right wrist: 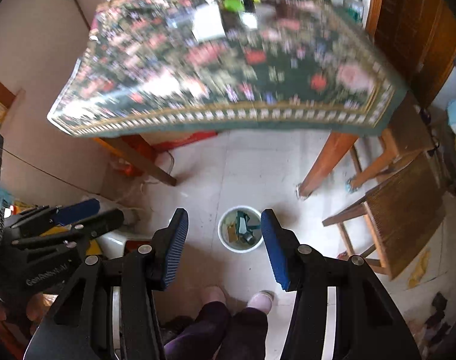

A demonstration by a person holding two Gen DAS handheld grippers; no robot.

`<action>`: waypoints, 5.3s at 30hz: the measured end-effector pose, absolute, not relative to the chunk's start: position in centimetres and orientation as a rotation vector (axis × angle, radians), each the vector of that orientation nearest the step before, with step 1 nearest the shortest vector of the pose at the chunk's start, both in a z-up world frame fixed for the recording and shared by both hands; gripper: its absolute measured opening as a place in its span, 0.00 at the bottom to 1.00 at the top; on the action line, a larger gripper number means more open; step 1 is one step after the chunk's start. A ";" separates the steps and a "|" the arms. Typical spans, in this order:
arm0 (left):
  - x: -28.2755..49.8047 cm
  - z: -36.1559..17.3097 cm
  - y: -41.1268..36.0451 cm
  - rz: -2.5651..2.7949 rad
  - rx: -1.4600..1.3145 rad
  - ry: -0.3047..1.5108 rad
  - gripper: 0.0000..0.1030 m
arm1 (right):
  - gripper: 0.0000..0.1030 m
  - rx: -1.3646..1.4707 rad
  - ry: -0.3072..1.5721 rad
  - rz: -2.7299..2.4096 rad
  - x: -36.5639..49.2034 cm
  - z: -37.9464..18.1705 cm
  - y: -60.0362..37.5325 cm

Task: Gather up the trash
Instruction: 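Move both open tools back up over the floral tablecloth, then grasp the round silver tin lid with the right tool while the left tool grasps the white card box, then lift the tin lid and white card box and carry both toward the bucket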

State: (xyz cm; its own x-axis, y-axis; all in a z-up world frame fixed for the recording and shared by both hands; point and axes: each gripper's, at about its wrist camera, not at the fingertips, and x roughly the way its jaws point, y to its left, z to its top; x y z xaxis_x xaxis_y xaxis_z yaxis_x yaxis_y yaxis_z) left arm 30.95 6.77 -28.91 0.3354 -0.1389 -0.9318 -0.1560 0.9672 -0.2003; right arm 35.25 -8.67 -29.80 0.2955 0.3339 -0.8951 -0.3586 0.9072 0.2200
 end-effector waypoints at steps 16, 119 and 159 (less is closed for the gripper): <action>25.4 -12.4 9.5 -0.058 -0.185 0.935 0.48 | 0.52 0.001 0.871 0.422 29.2 -14.0 -7.3; 65.8 -32.3 7.1 0.227 -0.161 1.269 0.61 | 0.67 0.054 1.199 0.264 60.9 -25.6 -13.4; 47.0 -8.9 7.3 0.173 -0.324 0.710 0.49 | 0.64 0.021 0.776 0.522 52.4 -11.6 -12.3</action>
State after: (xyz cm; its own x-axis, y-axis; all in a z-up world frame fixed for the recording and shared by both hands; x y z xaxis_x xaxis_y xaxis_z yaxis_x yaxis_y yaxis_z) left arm 46.98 7.27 -8.92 0.7472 0.0461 -0.6629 -0.2637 0.9362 -0.2322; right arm 52.43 -12.27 -11.61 0.5935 0.4564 -0.6629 -0.4411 0.8734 0.2064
